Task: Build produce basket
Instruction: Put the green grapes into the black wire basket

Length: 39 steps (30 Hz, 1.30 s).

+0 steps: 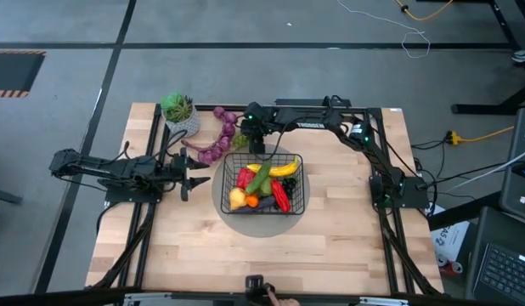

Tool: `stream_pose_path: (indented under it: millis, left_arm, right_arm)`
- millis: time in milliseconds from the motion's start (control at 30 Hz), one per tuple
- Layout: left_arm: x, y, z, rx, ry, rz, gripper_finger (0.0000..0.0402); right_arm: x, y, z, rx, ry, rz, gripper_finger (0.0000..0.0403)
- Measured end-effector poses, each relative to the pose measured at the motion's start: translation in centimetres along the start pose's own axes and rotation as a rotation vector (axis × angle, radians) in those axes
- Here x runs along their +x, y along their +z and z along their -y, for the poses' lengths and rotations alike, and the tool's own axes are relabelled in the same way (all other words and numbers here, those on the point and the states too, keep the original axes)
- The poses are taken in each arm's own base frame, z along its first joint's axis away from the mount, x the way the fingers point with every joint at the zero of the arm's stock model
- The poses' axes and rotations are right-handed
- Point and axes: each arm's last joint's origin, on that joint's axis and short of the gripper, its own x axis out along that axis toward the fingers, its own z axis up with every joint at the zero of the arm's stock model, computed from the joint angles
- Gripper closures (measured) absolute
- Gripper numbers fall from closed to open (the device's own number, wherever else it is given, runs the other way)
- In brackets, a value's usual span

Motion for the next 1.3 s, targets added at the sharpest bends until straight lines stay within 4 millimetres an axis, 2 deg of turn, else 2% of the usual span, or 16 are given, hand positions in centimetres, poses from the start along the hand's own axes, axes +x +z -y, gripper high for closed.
stream_pose_path:
  millis: [167,433,700,867,1000,1300]
  left_arm:
    - [0.0,-0.2,-0.1,0.007,0.017,-0.022,0.0188]
    - [0.0,-0.4,-0.1,-0.013,0.026,-0.041,0.0188]
    - [0.0,-0.5,-0.1,-0.014,0.026,-0.044,0.0188]
    - [0.0,-0.5,-0.1,-0.013,0.027,-0.045,0.0188]
    - [0.0,-0.5,-0.2,-0.01,0.027,-0.049,0.0188]
    - [0.0,-0.7,-0.2,-0.005,0.03,-0.064,0.0188]
  right_arm:
    - [0.0,0.0,0.2,0.001,-0.054,-0.019,0.0329]
    - [-2.4,2.6,1.2,0.021,-0.062,0.002,0.0391]
    - [-7.0,6.2,0.9,-0.003,-0.024,-0.015,0.0398]
    - [-10.6,8.0,0.4,-0.025,0.001,-0.034,0.04]
    - [-13.2,8.3,-0.7,-0.05,0.005,-0.062,0.0401]
    - [-21.0,9.6,-3.2,-0.085,-0.129,-0.03,0.0402]
